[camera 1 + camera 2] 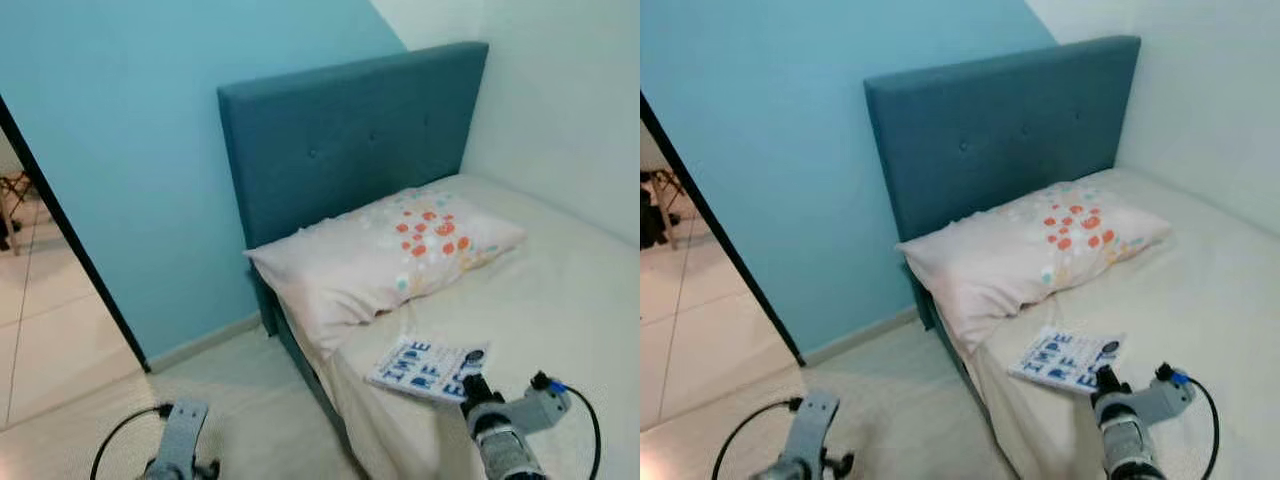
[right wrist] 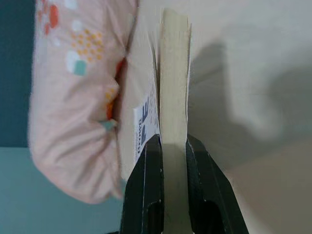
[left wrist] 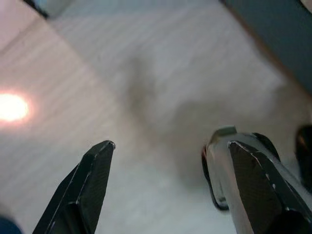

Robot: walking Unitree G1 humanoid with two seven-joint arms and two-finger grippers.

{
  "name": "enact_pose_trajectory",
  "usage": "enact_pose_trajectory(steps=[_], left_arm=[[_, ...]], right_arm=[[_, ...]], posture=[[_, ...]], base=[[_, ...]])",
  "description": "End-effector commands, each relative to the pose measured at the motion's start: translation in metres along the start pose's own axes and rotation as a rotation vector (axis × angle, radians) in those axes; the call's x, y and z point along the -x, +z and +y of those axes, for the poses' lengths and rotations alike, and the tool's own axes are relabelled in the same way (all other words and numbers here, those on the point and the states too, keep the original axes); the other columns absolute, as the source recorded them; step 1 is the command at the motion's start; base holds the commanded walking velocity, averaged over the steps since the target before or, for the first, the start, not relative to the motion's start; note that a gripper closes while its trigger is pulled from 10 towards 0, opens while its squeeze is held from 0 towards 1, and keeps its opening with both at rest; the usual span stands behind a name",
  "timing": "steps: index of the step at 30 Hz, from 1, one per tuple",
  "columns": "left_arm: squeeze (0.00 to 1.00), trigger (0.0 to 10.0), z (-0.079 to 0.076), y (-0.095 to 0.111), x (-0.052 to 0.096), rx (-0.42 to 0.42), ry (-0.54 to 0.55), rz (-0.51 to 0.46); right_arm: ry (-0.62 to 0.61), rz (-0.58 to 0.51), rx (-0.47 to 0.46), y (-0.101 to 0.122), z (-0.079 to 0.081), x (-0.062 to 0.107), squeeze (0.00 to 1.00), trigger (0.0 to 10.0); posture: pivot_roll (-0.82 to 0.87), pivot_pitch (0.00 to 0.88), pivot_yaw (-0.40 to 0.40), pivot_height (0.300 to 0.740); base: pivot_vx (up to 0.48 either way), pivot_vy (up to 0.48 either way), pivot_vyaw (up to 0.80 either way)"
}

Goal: Clean up the room

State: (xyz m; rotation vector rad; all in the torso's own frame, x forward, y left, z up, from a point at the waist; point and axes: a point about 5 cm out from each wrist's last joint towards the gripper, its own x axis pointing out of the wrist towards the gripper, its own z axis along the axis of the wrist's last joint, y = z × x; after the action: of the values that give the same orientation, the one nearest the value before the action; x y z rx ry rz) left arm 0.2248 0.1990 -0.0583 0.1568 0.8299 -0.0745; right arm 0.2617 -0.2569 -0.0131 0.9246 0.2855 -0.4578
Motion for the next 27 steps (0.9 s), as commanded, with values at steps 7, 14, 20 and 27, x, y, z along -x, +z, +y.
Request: enact_pose_trajectory(steps=[7, 14, 20, 27], left_arm=[[0.00, 10.0, 0.007, -0.006, 0.003, -0.044, 0.010, -0.001], [0.00, 10.0, 0.011, -0.033, 0.011, -0.092, -0.006, 0.056], [0.00, 10.0, 0.014, -0.054, 0.019, -0.108, -0.011, 0.091], [0.00, 10.0, 0.014, -0.063, 0.022, -0.117, -0.019, 0.109]], right_arm=[[-0.060, -0.054, 0.023, 0.005, -0.004, 0.001, 0.00, 10.0], [-0.096, -0.143, -0.120, 0.016, -0.005, 0.000, 0.00, 10.0], [-0.006, -0.196, -0.160, 0.028, 0.025, -0.012, 0.00, 10.0], [0.028, -0.220, -0.183, 0.035, 0.040, -0.017, 0.00, 10.0]], posture=[[0.08, 0.040, 0.060, 0.571], [0.11, 0.087, 0.064, 0.571], [0.15, 0.129, 0.065, 0.571], [0.16, 0.146, 0.064, 0.571]], base=[[0.000, 0.000, 0.00], [0.000, 0.000, 0.00], [0.000, 0.000, 0.00], [0.000, 0.000, 0.00]])
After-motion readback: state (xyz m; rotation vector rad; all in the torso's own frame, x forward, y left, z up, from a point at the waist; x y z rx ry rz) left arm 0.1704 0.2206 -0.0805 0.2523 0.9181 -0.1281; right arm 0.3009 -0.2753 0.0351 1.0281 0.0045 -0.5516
